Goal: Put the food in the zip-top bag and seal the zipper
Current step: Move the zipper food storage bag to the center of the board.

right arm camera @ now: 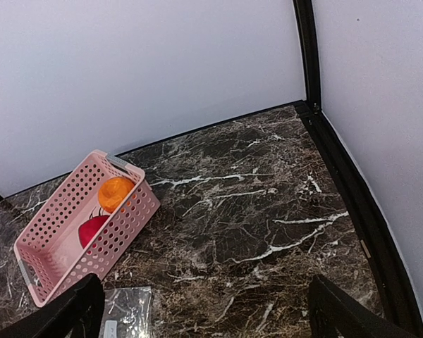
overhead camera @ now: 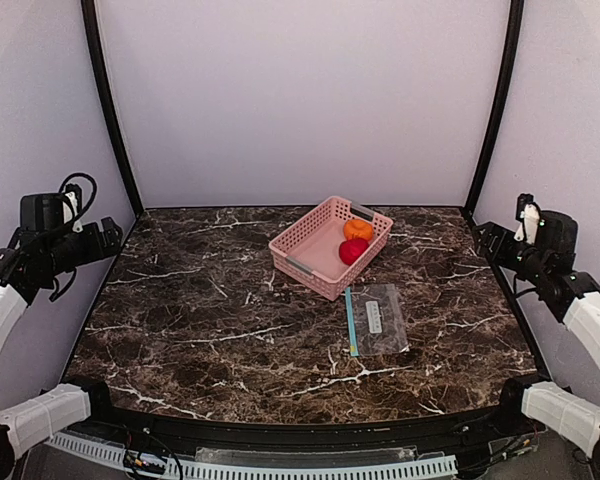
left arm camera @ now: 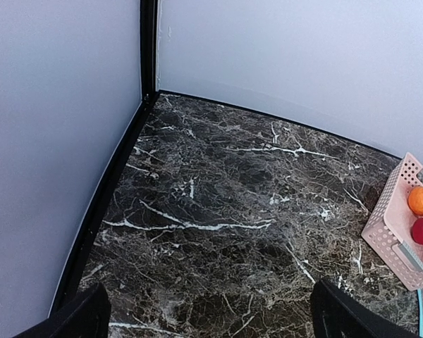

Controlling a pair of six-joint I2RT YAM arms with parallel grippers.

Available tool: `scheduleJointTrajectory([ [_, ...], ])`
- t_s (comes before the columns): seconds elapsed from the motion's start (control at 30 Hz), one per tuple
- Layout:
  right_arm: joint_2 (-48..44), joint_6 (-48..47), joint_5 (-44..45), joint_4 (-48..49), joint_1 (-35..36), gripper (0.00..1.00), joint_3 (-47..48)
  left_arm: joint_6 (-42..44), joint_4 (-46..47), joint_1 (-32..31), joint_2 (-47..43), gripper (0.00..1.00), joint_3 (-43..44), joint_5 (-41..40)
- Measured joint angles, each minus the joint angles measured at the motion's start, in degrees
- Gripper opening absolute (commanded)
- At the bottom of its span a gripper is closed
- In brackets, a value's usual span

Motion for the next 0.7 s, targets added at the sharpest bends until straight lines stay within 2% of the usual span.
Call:
scheduleJointTrajectory([
  [0.2, 0.3, -1.3, -3.0, -2.0, 0.0, 0.98, 1.0, 3.0, -0.2, 0.0, 1.6, 1.0, 0.0, 1.9],
  [0.43, 2.3, -2.9, -8.1, -4.5, 1.0, 0.89, 3.7, 5.3, 0.7, -0.2, 8.1, 1.0, 0.5, 9.0],
  [0.57, 7.4, -2.9, -7.2, -6.5, 7.1, 0.87, 7.5, 6.3, 1.0, -3.5, 16.6, 1.0, 5.7, 12.0],
  [0.7, 13.7, -1.4, -4.3, -7.2, 16.3, 0.84, 10.3, 6.8, 5.2, -9.0, 22.2, 1.0, 10.7, 14.3],
])
